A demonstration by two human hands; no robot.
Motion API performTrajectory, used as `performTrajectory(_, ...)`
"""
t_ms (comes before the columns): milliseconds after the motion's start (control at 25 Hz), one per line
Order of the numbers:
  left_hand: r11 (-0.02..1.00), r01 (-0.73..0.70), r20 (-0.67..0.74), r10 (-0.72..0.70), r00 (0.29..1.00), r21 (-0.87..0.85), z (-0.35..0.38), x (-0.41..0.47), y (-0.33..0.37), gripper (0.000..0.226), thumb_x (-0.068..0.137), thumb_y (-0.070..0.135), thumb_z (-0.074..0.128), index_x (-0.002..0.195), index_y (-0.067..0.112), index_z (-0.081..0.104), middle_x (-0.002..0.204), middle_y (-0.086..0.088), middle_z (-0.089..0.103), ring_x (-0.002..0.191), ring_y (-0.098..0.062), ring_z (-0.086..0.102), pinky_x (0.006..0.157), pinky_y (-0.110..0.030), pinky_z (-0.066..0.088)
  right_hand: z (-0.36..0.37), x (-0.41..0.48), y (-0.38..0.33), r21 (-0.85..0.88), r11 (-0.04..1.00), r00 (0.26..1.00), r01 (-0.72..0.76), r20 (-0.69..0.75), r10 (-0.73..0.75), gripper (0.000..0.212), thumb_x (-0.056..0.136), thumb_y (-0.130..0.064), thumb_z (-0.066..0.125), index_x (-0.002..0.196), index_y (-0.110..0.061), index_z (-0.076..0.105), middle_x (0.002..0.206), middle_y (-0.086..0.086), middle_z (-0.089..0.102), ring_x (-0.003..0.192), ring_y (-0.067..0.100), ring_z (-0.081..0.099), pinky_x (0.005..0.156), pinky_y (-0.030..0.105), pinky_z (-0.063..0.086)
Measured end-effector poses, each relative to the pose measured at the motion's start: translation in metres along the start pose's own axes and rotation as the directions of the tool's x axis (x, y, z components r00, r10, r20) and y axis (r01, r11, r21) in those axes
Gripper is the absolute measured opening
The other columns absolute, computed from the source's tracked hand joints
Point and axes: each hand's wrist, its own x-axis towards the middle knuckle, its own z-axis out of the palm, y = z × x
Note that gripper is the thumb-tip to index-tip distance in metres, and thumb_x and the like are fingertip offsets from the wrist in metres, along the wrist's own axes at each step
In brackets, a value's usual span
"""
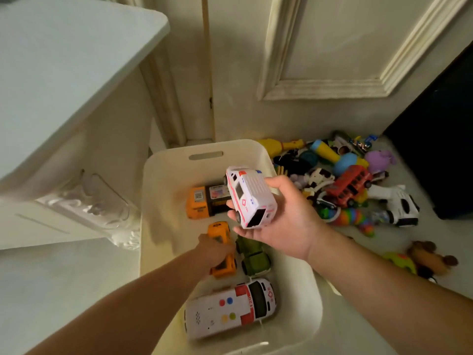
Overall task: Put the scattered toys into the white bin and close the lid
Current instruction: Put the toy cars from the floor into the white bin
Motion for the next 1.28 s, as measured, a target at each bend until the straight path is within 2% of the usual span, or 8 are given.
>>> performTrajectory(240, 0.961, 0.033, -0.159, 0.011, 0.987, 0.275, 0.033, -0.001, -0.005, 0.069, 0.085, 0.046, 0.062, 0.135, 0.010, 0.032, 0.136, -0.014, 0.039, 0.121, -0.030, 0.044, 0.099, -0.038, 0.043, -0.006, 0.026, 0.001, -0.208, 0.974, 0.992, 0.093, -0.067, -0.109, 0.025, 0.083, -0.030, 0.065, 0.107, -0.025, 0.065, 0.118, 0.009, 0.068, 0.114, 0.026, 0.062, 0.099, 0.043, 0.045)
performTrajectory(360, 0.982, 0.057, -0.006, -0.057, 0.998, 0.178, 0.012, -0.001, 0.000, 0.026, 0.095, 0.034, 0.047, 0.108, 0.013, 0.055, 0.122, -0.013, 0.056, 0.108, -0.027, 0.056, 0.094, -0.041, 0.051, -0.008, 0.033, 0.011, -0.408, 0.911, 0.976, 0.066, -0.164, -0.144, 0.017, 0.088, -0.028, 0.063, 0.103, -0.023, 0.065, 0.107, 0.009, 0.069, 0.099, 0.024, 0.065, 0.089, 0.038, 0.049)
performTrajectory(480, 0.996, 0.049, 0.089, -0.056, 0.994, 0.074, -0.008, -0.012, -0.002, 0.025, 0.095, 0.026, 0.054, 0.111, 0.008, 0.061, 0.107, -0.012, 0.065, 0.086, -0.021, 0.063, 0.078, -0.036, 0.057, -0.007, 0.042, 0.028, -0.538, 0.843, 0.957, -0.014, -0.253, -0.145, 0.018, 0.085, -0.039, 0.065, 0.097, -0.026, 0.067, 0.100, 0.005, 0.072, 0.094, 0.019, 0.066, 0.094, 0.037, 0.050)
performTrajectory(640, 0.980, -0.009, 0.067, -0.004, 0.998, 0.200, -0.007, -0.020, -0.007, 0.023, 0.096, 0.021, 0.051, 0.111, 0.007, 0.060, 0.117, -0.014, 0.064, 0.101, -0.028, 0.065, 0.083, -0.039, 0.057, -0.002, 0.054, 0.046, -0.551, 0.833, 0.962, -0.057, -0.253, -0.101, 0.031, 0.084, -0.041, 0.068, 0.110, -0.024, 0.065, 0.102, 0.001, 0.073, 0.099, 0.019, 0.068, 0.095, 0.043, 0.052)
performTrajectory(920, 0.955, -0.037, -0.174, -0.016, 0.985, -0.293, -0.062, -0.028, 0.039, 0.033, 0.099, 0.028, 0.045, 0.123, 0.008, 0.052, 0.111, -0.010, 0.052, 0.105, -0.028, 0.051, 0.090, -0.048, 0.043, -0.003, 0.059, 0.064, -0.494, 0.856, 0.980, -0.155, -0.185, 0.071, 0.017, 0.093, -0.028, 0.059, 0.108, -0.019, 0.061, 0.107, 0.008, 0.072, 0.098, 0.024, 0.069, 0.087, 0.041, 0.056)
performTrajectory(1040, 0.988, 0.037, -0.075, -0.049, 0.996, -0.151, -0.060, -0.039, 0.038, 0.035, 0.094, 0.041, 0.053, 0.118, 0.016, 0.049, 0.120, -0.011, 0.050, 0.119, -0.033, 0.048, 0.090, -0.056, 0.043, 0.007, 0.065, 0.088, -0.655, 0.735, 0.982, -0.175, -0.169, 0.084, 0.022, 0.094, -0.029, 0.056, 0.114, -0.020, 0.062, 0.112, 0.006, 0.070, 0.100, 0.022, 0.066, 0.086, 0.037, 0.056)
performTrajectory(1160, 0.990, 0.112, -0.004, -0.112, 0.994, 0.081, -0.050, -0.036, 0.027, 0.037, 0.096, 0.022, 0.052, 0.130, 0.009, 0.050, 0.134, -0.016, 0.050, 0.119, -0.039, 0.051, 0.086, -0.053, 0.052, 0.013, 0.071, 0.111, -0.815, 0.550, 0.977, -0.184, -0.213, 0.011, 0.030, 0.095, -0.029, 0.055, 0.123, -0.020, 0.057, 0.119, 0.003, 0.065, 0.100, 0.018, 0.061, 0.079, 0.027, 0.050)
performTrajectory(1280, 0.968, 0.028, 0.025, -0.035, 0.999, 0.250, -0.046, -0.027, 0.022, 0.037, 0.100, 0.012, 0.041, 0.136, 0.003, 0.046, 0.136, -0.019, 0.052, 0.121, -0.036, 0.055, 0.093, -0.046, 0.052, 0.008, 0.079, 0.118, -0.952, 0.248, 0.983, -0.178, -0.183, 0.003, 0.035, 0.095, -0.017, 0.049, 0.130, -0.015, 0.052, 0.123, 0.009, 0.061, 0.107, 0.025, 0.059, 0.083, 0.031, 0.050)
